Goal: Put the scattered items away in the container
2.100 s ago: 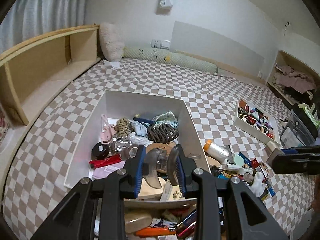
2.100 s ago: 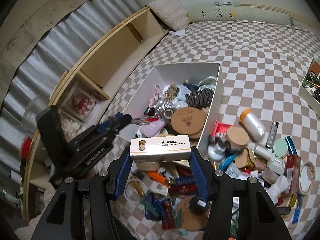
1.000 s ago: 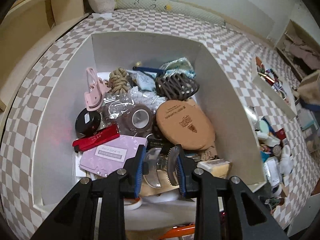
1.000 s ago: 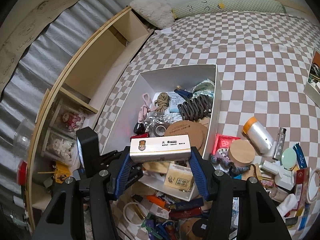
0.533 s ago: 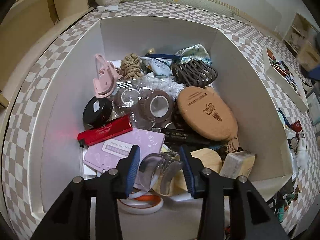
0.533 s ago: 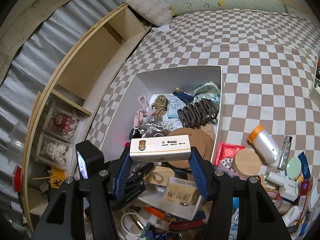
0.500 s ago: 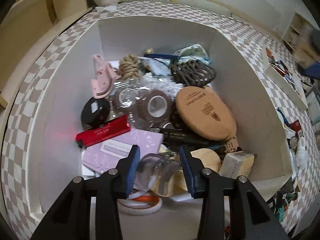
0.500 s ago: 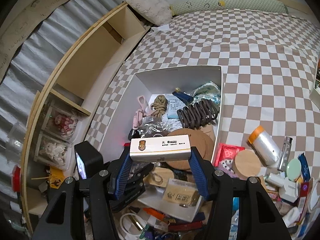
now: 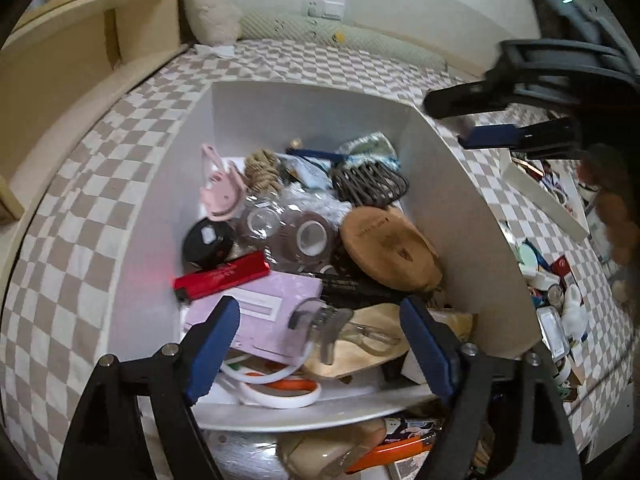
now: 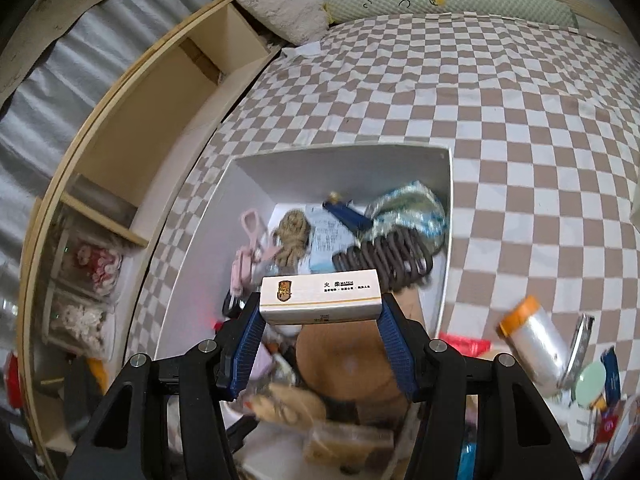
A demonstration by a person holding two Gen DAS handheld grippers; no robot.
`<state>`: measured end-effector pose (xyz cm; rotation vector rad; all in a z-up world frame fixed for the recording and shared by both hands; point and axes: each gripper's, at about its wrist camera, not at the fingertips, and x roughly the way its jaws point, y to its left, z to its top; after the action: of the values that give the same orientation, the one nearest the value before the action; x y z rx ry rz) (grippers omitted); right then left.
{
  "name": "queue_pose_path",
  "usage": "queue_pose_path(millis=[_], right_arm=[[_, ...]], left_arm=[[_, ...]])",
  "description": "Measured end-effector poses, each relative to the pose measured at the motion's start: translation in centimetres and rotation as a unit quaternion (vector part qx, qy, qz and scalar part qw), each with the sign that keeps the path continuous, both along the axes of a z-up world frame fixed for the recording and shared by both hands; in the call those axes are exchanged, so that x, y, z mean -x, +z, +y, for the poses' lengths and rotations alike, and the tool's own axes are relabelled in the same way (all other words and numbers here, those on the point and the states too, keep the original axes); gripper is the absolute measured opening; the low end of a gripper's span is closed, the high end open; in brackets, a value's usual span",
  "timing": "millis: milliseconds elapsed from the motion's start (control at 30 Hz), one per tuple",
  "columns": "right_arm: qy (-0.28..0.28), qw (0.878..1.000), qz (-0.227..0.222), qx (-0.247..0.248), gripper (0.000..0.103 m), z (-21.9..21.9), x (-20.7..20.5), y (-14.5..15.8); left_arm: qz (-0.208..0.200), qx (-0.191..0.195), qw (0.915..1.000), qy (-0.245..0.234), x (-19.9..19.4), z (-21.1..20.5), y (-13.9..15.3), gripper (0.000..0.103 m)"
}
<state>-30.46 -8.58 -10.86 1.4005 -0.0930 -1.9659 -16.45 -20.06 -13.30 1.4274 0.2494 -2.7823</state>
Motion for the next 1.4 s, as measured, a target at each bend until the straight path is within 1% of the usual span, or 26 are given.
queue_pose_path(millis=[100, 133, 267, 300, 333, 367, 400, 467, 567, 800, 1067, 1200, 1400], right_arm=[[-0.008, 1.0, 0.01, -0.006, 0.058, -1.2, 1.4, -0.4], [-0.012, 1.0, 0.012, -0.011, 0.058, -1.5, 1.9, -0.6], [-0.022, 0.999, 0.017, -0.027, 0.059, -2.1, 3.1, -1.8], [-0.022, 0.999, 0.021, -0.027, 0.071, -2.1, 3.2, -1.9], [-0.026, 0.999, 0.033, -0.026, 0.095, -2.1, 3.2, -1.9], [-0.031, 0.998, 0.048, -0.023, 0.103, -1.9, 3.2, -1.8], [-0.033, 0.998, 0.057, -0.021, 0.103, -1.8, 3.3, -1.6], [-0.038, 0.997, 0.064, -0.016, 0.103, -1.5, 3.6, -1.3], [-0.053, 0.996, 0.067, 0.001, 0.103, -0.5, 4.0, -0.6], [-0.061, 0.995, 0.074, 0.0, 0.103, 1.5, 3.4, 0.5], [-0.028, 0.995, 0.098, 0.003, 0.103, 2.7, 0.2, 2.8], [-0.018, 0.993, 0.12, 0.005, 0.103, 3.4, -2.0, 3.9], [0.004, 0.99, 0.137, 0.014, 0.103, 4.3, -5.2, 5.3]], left_arm=[[0.008, -0.003, 1.0, 0.004, -0.4, -0.5, 0.5, 0.084], [0.011, 0.0, 0.9999, 0.005, -0.5, -0.6, 0.7, 0.086], [0.026, 0.012, 0.9996, 0.009, -0.9, -0.9, 1.2, 0.087], [0.029, 0.011, 0.9994, 0.012, -1.0, -1.0, 1.3, 0.087], [0.034, 0.011, 0.9993, 0.016, -1.0, -1.1, 1.3, 0.093], [0.04, 0.011, 0.9989, 0.021, -1.1, -1.2, 1.4, 0.102], [0.047, 0.011, 0.9985, 0.025, -1.2, -1.3, 1.5, 0.103], [0.055, 0.01, 0.9981, 0.028, -1.4, -1.3, 1.7, 0.103], [0.055, 0.013, 0.9979, 0.031, -1.5, -1.1, 1.8, 0.103], [0.067, 0.017, 0.9969, 0.038, -2.3, -0.4, 2.7, 0.103], [0.086, 0.016, 0.995, 0.049, -4.0, 0.7, 4.2, 0.103], [0.089, 0.029, 0.994, 0.057, -5.0, 1.4, 4.8, 0.103], [0.1, 0.04, 0.992, 0.067, -6.6, 2.2, 5.9, 0.103]])
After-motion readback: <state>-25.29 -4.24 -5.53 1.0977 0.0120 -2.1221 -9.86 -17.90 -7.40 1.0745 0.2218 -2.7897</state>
